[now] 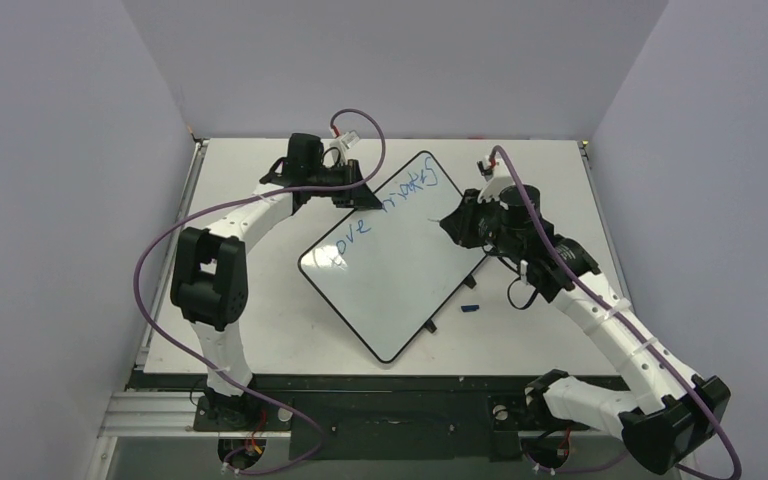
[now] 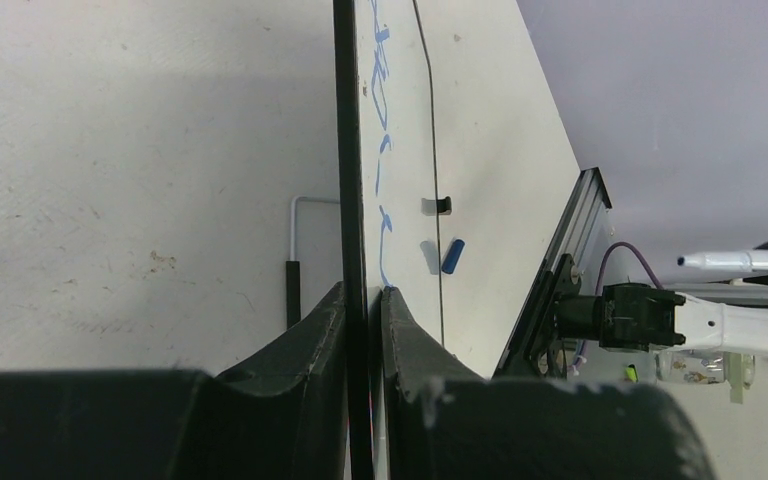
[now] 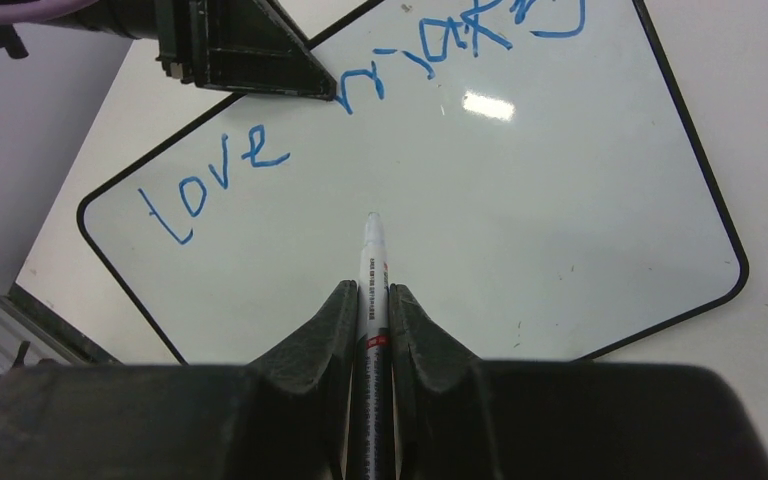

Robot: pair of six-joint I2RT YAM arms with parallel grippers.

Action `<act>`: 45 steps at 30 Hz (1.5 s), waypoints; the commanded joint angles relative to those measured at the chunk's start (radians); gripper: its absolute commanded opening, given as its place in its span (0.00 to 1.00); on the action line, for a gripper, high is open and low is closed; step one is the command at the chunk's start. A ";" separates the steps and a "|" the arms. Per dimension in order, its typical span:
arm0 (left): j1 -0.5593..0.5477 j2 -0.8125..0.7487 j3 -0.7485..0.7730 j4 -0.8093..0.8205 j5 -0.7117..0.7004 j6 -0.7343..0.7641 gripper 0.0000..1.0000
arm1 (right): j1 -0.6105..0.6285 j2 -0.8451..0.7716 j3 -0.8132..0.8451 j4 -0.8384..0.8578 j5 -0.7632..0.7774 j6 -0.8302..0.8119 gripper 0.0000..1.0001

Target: Write a sentence on the whiteboard

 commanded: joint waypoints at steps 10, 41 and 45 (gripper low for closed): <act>-0.023 -0.085 -0.048 0.007 -0.025 0.092 0.00 | 0.157 -0.142 -0.090 0.011 0.153 -0.068 0.00; -0.025 -0.112 -0.054 -0.007 -0.023 0.107 0.00 | 0.438 -0.073 -0.130 0.145 0.321 -0.152 0.00; -0.027 -0.114 -0.056 -0.008 -0.023 0.109 0.00 | 0.443 -0.044 -0.117 0.144 0.375 -0.136 0.00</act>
